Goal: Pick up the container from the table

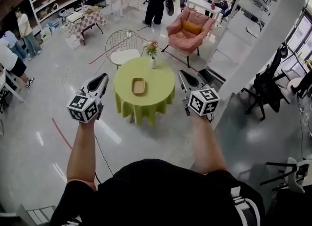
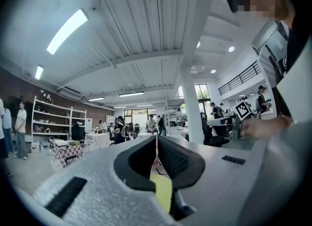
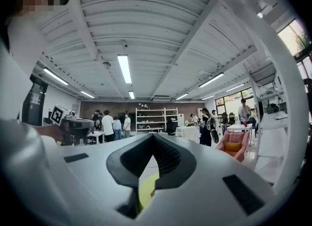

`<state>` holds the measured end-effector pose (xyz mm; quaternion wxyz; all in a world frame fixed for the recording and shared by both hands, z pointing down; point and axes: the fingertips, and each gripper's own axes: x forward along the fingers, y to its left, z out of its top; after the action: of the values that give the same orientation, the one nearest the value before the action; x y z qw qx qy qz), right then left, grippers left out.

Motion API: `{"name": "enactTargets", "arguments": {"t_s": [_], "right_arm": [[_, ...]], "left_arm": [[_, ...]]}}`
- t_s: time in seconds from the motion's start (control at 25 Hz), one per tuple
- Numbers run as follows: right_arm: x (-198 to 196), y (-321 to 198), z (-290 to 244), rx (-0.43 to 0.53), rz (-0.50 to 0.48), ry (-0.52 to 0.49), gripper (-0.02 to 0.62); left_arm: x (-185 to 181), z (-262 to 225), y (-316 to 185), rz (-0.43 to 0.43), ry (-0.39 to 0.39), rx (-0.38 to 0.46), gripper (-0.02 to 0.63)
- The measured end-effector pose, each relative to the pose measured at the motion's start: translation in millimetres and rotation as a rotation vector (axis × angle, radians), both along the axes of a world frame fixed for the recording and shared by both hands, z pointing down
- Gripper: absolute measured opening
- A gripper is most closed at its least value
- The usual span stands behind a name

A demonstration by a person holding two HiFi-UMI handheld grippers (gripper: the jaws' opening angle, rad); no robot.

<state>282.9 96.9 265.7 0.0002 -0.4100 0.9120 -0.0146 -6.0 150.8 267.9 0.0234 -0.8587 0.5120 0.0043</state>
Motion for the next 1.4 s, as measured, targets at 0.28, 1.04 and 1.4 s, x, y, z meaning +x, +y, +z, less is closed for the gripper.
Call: {"name": "enactTargets", "arguments": {"t_s": [0.28, 1.04, 1.4], "right_arm": [[21, -14, 8, -0.014, -0.008, -0.001, 0.009], [-32, -83, 34, -0.049, 0.015, 0.030, 0.008], [-93, -157, 35, -0.043, 0.061, 0.018, 0.008]], "left_arm": [[15, 3, -3, -0.012, -0.013, -0.008, 0.025], [-44, 22, -102, 0.034, 0.032, -0.013, 0.025], [-114, 26, -188, 0.071, 0.031, -0.016, 0.025]]}}
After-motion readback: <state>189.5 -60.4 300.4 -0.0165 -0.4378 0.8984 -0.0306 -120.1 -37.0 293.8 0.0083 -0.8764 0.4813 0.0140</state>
